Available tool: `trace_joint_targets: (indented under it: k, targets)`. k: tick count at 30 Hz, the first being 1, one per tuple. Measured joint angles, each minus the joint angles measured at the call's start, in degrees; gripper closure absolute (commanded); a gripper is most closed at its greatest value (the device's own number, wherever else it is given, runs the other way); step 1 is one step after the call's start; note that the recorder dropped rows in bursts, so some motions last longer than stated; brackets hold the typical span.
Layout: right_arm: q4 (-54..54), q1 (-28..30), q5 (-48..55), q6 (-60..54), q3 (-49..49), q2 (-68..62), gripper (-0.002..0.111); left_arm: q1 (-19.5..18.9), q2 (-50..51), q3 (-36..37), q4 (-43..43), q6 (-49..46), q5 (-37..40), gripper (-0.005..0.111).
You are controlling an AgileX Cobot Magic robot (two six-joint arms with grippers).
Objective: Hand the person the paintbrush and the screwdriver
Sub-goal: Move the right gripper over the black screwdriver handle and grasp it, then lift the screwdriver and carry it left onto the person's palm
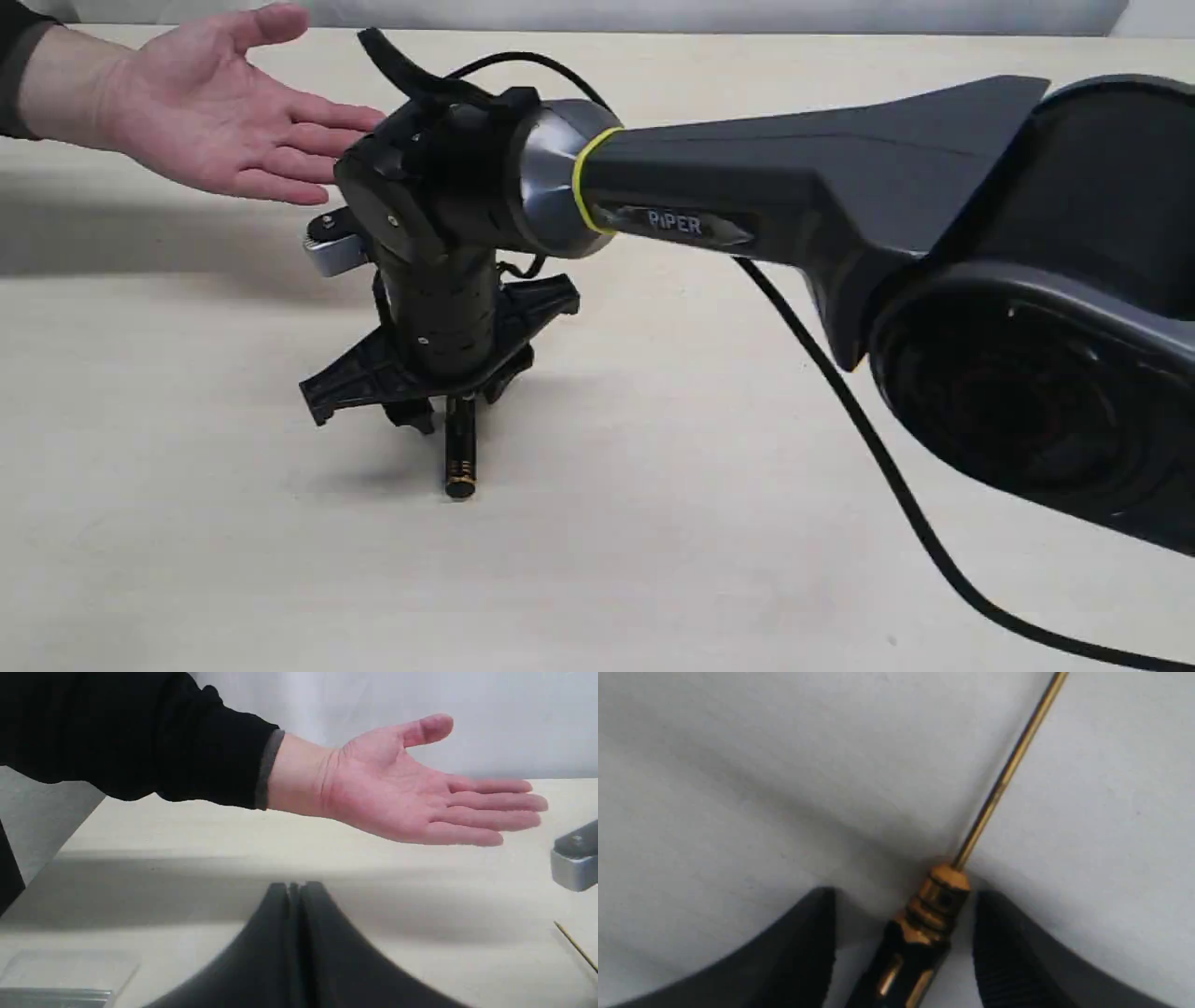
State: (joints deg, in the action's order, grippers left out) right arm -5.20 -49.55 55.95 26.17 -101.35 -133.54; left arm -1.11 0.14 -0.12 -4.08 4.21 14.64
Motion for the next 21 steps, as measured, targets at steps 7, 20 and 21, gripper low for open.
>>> trace_joint_targets:
  k: [7, 20, 21]
  targets:
    - [0.27, 0.00, 0.12, -1.12, 0.00, 0.00, 0.100, 0.00, 0.00, 0.00, 0.00, 0.00, 0.00, 0.107]
    - [-0.37, 0.00, 8.49, -6.19, 0.11, 8.95, 0.104, 0.00, 0.00, 0.00, 0.00, 0.00, 0.00, 0.107]
    - [-0.37, 0.00, 8.61, -6.19, 0.11, 10.68, 0.104, 0.00, 0.00, 0.00, 0.00, 0.00, 0.00, 0.107]
